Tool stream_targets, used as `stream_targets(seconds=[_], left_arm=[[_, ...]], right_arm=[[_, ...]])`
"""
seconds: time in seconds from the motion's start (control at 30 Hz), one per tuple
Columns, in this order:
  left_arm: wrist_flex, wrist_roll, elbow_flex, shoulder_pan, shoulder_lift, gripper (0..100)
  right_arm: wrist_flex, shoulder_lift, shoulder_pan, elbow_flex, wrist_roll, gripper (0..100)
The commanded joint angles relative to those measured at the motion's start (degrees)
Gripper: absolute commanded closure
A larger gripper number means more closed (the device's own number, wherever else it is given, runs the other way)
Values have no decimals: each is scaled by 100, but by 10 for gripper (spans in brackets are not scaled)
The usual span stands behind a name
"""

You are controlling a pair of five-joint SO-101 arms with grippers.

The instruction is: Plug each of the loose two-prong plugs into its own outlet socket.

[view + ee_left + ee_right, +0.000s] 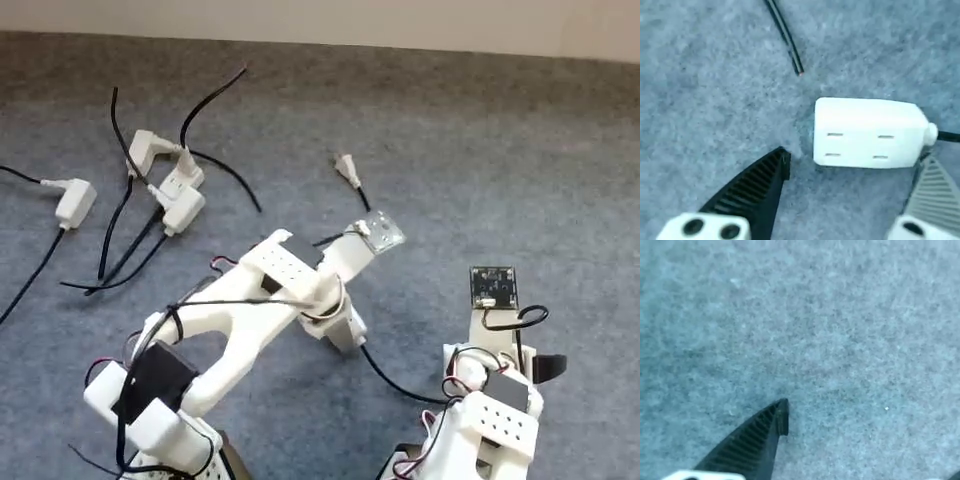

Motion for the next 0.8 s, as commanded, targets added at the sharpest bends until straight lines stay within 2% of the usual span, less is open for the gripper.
stream_targets(seconds=[0.0, 0.1, 0.43, 0.6, 0.77], left_arm=[[0, -62, -22, -31, -57, 569], [-9, -62, -22, -13, -57, 603], [-299, -70, -92, 48, -66, 603], [-448, -97, -48, 338, -40, 616], [-448, -220, -110, 488, 391, 798]], right_arm=[[-57, -13, -101, -13, 70, 484], [-57, -13, -101, -13, 70, 484], [-57, -13, -110, -4, 70, 484], [-57, -13, -110, -4, 70, 484], [-57, -13, -110, -4, 70, 484]])
